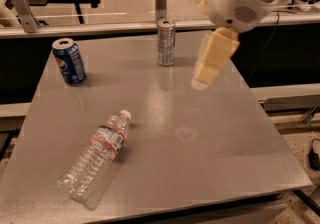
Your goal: Pick pepsi can
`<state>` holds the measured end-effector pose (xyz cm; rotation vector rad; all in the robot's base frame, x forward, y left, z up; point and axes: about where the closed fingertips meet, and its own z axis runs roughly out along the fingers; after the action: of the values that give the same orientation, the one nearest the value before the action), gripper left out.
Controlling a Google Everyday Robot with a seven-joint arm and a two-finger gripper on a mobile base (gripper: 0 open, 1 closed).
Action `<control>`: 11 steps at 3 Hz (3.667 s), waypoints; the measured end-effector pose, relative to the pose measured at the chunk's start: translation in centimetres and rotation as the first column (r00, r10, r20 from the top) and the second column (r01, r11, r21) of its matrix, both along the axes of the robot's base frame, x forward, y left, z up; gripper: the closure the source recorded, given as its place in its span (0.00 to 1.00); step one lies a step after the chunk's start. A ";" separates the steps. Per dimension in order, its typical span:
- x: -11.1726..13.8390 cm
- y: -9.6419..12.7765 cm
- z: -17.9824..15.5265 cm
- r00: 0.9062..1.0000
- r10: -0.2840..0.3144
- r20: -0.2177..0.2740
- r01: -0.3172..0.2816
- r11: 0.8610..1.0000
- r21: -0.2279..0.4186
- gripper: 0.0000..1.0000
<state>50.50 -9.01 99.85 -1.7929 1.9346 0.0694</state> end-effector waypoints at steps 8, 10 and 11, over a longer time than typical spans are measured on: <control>13.9 32.7 -9.6 0.990 0.111 -0.085 -0.077 0.940 0.332 0.01; 13.6 34.1 -9.2 0.985 0.156 -0.079 -0.119 0.930 0.347 0.39; 12.2 33.2 -6.4 0.978 0.197 -0.072 -0.160 0.924 0.347 0.71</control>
Offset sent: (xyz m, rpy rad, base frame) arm 0.0843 0.1775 -0.0148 0.2246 0.0181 0.1118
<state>62.74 24.21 93.44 -1.7506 1.6959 0.5382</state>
